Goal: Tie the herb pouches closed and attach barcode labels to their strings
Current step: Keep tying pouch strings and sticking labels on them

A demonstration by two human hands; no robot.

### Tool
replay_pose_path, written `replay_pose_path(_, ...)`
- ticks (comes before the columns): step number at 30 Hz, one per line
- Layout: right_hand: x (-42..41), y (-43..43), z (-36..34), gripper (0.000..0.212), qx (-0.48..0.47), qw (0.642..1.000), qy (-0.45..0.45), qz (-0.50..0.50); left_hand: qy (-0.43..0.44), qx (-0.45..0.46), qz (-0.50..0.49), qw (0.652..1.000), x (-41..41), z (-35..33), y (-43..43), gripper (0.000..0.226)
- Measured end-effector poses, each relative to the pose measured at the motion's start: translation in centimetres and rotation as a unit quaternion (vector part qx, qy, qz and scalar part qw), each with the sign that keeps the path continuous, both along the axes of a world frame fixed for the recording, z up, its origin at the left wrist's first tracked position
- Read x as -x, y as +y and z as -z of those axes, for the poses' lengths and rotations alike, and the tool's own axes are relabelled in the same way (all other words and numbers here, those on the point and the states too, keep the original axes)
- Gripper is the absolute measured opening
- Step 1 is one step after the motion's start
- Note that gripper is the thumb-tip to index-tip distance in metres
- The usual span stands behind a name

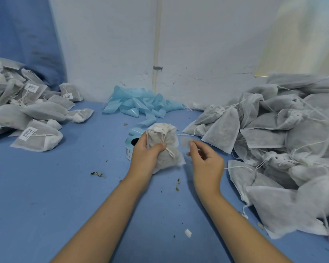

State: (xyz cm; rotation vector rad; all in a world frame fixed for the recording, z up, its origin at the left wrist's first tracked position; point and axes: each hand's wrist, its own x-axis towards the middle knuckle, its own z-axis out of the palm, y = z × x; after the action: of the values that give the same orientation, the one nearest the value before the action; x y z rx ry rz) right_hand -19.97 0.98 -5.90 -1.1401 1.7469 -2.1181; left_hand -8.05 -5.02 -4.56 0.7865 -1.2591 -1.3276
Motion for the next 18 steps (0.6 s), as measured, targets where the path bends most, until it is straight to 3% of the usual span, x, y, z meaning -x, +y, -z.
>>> replay_pose_path(3,-1.4,0.4,-0.4,0.019,0.051,0.997,0.040,-0.030,0.012,0.001,-0.023,1.000,0.1,-0.3,0.2,0.033)
replay_pose_path(7,-2.4,0.5,0.0,0.020,0.098,0.960,0.261,-0.019,0.038,-0.008,-0.048,0.998,-0.2,-0.8,0.2,0.029)
replay_pose_path(9,-2.5,0.3,0.4,0.021,0.112,0.939,0.324,-0.018,0.051,-0.016,-0.051,0.997,-0.4,-0.9,0.1,0.027)
replay_pose_path(18,-2.1,-0.1,0.9,0.025,0.056,0.922,0.383,-0.025,0.074,-0.008,-0.069,0.995,-0.3,-0.9,-0.2,0.024)
